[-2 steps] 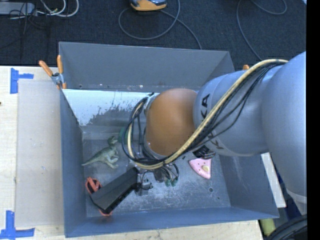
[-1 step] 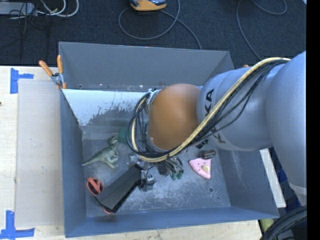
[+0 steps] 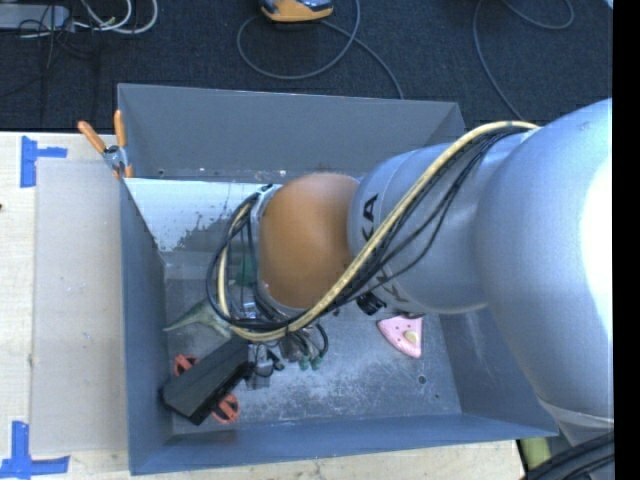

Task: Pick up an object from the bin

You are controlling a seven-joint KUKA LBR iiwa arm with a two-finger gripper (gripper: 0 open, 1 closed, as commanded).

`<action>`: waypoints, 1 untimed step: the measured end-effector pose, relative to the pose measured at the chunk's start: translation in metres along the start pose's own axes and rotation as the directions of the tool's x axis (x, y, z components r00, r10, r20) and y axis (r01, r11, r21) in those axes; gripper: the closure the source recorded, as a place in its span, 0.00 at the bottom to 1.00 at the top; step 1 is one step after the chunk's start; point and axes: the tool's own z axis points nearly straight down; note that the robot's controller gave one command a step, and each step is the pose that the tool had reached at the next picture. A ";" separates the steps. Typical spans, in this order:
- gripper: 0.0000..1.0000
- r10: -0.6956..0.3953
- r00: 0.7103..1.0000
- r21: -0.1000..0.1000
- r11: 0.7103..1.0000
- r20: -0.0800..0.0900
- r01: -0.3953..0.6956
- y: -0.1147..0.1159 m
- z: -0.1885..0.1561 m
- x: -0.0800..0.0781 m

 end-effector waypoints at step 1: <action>0.00 0.063 0.998 0.018 0.998 -0.010 -0.063 0.011 0.049 -0.009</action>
Offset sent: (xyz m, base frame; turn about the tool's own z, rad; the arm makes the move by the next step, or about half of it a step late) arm 0.0021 0.0323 -0.0543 0.1043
